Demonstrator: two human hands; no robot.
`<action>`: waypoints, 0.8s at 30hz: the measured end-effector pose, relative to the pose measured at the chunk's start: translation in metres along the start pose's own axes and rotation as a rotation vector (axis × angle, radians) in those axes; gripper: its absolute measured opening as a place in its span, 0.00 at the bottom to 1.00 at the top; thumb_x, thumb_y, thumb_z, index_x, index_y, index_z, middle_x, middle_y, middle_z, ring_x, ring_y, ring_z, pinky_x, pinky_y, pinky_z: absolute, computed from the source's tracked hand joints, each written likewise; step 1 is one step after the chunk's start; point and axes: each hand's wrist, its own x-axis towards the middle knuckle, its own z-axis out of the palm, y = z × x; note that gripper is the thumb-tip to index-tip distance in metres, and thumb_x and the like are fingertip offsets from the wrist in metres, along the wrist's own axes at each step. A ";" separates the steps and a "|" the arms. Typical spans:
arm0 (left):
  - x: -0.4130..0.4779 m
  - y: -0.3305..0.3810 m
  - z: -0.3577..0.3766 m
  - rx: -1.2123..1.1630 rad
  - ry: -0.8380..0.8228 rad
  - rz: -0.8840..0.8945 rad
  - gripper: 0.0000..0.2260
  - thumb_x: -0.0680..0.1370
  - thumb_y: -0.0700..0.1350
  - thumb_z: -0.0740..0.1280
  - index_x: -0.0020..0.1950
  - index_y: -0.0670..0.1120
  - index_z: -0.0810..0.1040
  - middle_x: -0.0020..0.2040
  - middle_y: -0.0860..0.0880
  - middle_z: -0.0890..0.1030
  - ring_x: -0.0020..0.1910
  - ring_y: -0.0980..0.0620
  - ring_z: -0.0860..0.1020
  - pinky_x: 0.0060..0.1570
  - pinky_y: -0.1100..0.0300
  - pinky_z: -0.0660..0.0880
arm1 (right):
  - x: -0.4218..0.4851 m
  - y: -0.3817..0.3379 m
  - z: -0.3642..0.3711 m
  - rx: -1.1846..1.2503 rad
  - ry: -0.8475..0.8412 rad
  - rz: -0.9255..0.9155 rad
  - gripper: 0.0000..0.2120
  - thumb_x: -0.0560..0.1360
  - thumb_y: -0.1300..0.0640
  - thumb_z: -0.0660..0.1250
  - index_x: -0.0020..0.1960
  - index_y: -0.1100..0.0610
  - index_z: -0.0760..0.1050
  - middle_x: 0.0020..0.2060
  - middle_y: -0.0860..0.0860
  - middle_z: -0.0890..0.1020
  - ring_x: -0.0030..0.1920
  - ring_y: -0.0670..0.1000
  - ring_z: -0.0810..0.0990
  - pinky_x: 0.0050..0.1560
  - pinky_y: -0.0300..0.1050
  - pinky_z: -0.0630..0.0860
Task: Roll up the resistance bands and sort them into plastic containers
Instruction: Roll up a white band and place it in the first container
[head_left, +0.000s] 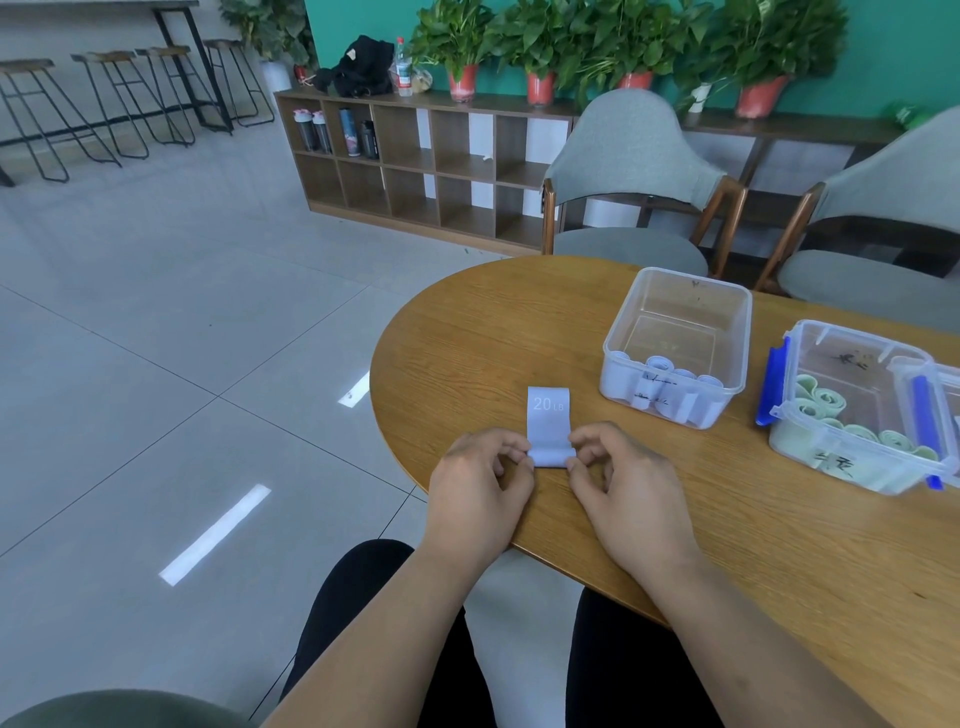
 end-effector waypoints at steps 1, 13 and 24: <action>0.000 0.000 0.000 0.004 0.001 0.000 0.07 0.78 0.47 0.74 0.54 0.56 0.84 0.44 0.63 0.82 0.45 0.56 0.77 0.44 0.68 0.73 | 0.000 0.000 0.000 -0.004 0.000 -0.003 0.09 0.78 0.52 0.72 0.56 0.43 0.78 0.43 0.38 0.82 0.34 0.45 0.77 0.38 0.45 0.78; 0.002 -0.003 0.004 0.029 -0.003 0.008 0.11 0.77 0.45 0.74 0.58 0.57 0.83 0.47 0.63 0.82 0.47 0.57 0.77 0.45 0.70 0.72 | -0.001 0.003 0.004 -0.077 0.027 -0.035 0.12 0.77 0.55 0.74 0.59 0.46 0.83 0.46 0.39 0.80 0.36 0.38 0.71 0.42 0.47 0.79; 0.000 0.000 0.003 -0.005 0.006 0.011 0.08 0.77 0.47 0.74 0.55 0.58 0.82 0.44 0.63 0.83 0.45 0.55 0.77 0.44 0.68 0.73 | -0.001 0.000 0.001 -0.011 0.025 -0.013 0.10 0.77 0.54 0.73 0.56 0.44 0.79 0.42 0.39 0.80 0.36 0.40 0.75 0.40 0.45 0.78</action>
